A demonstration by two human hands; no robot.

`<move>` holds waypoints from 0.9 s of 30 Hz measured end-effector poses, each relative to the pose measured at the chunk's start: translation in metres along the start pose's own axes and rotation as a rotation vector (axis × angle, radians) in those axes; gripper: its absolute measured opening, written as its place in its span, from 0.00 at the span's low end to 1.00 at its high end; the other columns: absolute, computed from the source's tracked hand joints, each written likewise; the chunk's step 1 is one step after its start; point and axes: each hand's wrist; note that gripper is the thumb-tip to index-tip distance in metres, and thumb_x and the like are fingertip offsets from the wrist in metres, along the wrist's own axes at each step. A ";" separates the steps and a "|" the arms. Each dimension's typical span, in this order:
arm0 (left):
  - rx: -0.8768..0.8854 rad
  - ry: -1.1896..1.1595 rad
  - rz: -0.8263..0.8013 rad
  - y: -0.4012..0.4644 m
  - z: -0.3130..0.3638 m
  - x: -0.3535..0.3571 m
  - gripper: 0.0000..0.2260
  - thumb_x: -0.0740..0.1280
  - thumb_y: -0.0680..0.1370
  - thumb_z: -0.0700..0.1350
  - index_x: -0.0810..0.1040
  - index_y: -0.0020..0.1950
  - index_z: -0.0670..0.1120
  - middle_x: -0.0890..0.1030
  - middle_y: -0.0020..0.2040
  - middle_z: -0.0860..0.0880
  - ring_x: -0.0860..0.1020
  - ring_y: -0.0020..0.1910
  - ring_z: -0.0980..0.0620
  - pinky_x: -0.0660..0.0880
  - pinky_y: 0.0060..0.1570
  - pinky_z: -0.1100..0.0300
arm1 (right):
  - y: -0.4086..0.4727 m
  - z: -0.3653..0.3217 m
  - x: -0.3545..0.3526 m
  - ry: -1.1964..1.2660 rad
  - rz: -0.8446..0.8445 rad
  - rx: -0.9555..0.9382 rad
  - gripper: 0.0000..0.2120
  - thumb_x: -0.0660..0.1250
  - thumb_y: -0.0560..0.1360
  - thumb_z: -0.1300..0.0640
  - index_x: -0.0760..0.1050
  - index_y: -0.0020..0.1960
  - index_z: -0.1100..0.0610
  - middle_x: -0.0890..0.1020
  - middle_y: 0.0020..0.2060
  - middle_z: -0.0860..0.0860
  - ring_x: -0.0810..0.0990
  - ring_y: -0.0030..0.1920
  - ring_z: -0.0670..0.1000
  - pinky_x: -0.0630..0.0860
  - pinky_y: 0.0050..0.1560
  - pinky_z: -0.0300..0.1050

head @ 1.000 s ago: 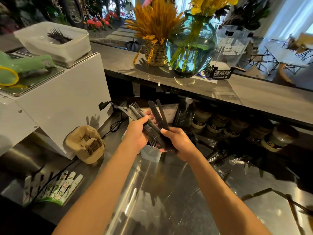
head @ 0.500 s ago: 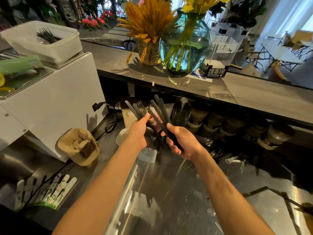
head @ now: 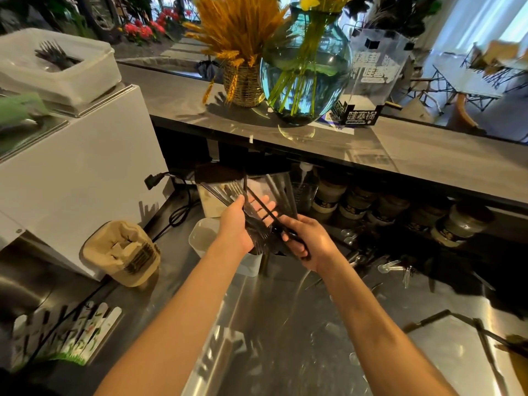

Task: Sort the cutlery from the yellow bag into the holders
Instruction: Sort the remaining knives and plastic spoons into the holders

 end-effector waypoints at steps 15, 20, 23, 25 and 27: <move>0.050 0.216 -0.024 0.004 -0.008 0.001 0.13 0.61 0.84 0.44 0.81 0.59 0.37 0.86 0.51 0.41 0.84 0.53 0.45 0.81 0.47 0.54 | 0.009 0.018 0.008 -0.539 0.064 -0.252 0.28 0.57 0.81 0.37 0.83 0.50 0.59 0.84 0.41 0.62 0.83 0.43 0.65 0.79 0.47 0.64; 0.087 0.226 -0.005 0.003 -0.010 0.000 0.13 0.64 0.83 0.44 0.80 0.59 0.36 0.85 0.45 0.43 0.83 0.48 0.46 0.80 0.48 0.52 | 0.003 0.013 0.011 -0.510 0.090 -0.223 0.23 0.60 0.83 0.45 0.81 0.50 0.64 0.84 0.43 0.65 0.83 0.44 0.67 0.80 0.48 0.67; 0.124 0.279 -0.004 0.005 -0.009 -0.001 0.13 0.64 0.83 0.45 0.81 0.58 0.37 0.86 0.46 0.43 0.85 0.45 0.48 0.81 0.43 0.54 | 0.000 0.012 0.014 -0.478 0.145 -0.195 0.20 0.66 0.81 0.48 0.81 0.49 0.67 0.84 0.41 0.66 0.83 0.41 0.69 0.80 0.44 0.63; 0.151 0.284 -0.003 0.004 -0.007 -0.001 0.11 0.64 0.83 0.45 0.82 0.56 0.38 0.86 0.46 0.43 0.85 0.45 0.47 0.81 0.43 0.53 | -0.002 0.009 0.014 -0.453 0.162 -0.203 0.21 0.66 0.81 0.48 0.81 0.48 0.68 0.85 0.40 0.65 0.85 0.40 0.65 0.82 0.43 0.61; 0.166 0.212 0.017 0.004 -0.004 -0.002 0.08 0.65 0.82 0.42 0.82 0.51 0.38 0.86 0.42 0.43 0.85 0.44 0.47 0.82 0.46 0.50 | -0.003 0.006 0.013 -0.427 0.180 -0.200 0.22 0.64 0.82 0.49 0.82 0.47 0.68 0.85 0.37 0.60 0.85 0.35 0.56 0.82 0.37 0.50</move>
Point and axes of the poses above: each hand's wrist, its own y-axis towards the middle knuckle, its own x-axis out of the palm, z = x × y
